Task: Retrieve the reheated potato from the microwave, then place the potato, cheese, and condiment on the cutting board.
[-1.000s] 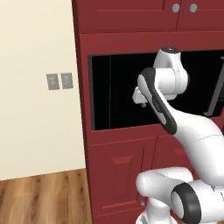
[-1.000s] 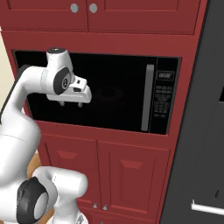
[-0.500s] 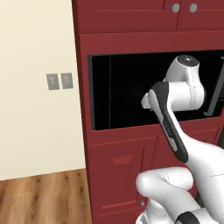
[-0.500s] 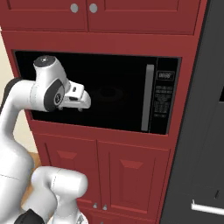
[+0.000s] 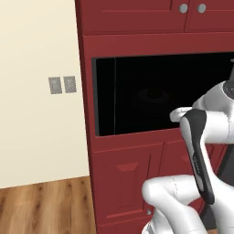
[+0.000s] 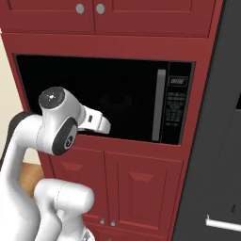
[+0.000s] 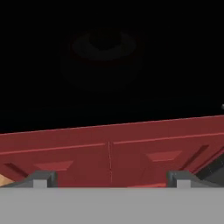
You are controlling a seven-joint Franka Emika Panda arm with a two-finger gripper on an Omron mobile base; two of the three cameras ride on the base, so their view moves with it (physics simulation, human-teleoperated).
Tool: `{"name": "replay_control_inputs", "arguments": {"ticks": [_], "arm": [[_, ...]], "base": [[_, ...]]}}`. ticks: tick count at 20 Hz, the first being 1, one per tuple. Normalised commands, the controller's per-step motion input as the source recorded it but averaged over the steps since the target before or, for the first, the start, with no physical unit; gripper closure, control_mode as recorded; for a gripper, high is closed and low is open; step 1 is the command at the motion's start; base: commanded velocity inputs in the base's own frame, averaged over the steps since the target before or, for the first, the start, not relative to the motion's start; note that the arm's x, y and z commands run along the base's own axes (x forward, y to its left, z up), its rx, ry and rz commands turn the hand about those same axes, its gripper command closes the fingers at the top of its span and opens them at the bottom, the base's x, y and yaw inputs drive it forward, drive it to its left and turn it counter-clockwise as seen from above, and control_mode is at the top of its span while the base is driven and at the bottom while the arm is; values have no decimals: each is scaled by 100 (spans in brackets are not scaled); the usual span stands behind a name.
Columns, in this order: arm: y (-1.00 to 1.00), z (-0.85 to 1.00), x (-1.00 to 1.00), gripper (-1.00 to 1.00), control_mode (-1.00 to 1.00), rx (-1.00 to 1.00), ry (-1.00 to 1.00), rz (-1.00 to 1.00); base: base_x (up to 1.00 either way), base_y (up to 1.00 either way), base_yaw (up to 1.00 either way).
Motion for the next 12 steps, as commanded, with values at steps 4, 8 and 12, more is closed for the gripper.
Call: {"name": "replay_control_inputs", "arguments": {"ticks": [4, 8, 12], "arm": [[-59, 7, -22, -100, -100, 0, 0, -11], [-59, 6, -13, -100, -100, 0, 1, -6], [-54, 7, -5, -100, -100, 0, 2, -3]], "base": [[0, 0, 0], [0, 0, 0], [0, 0, 0]]}}
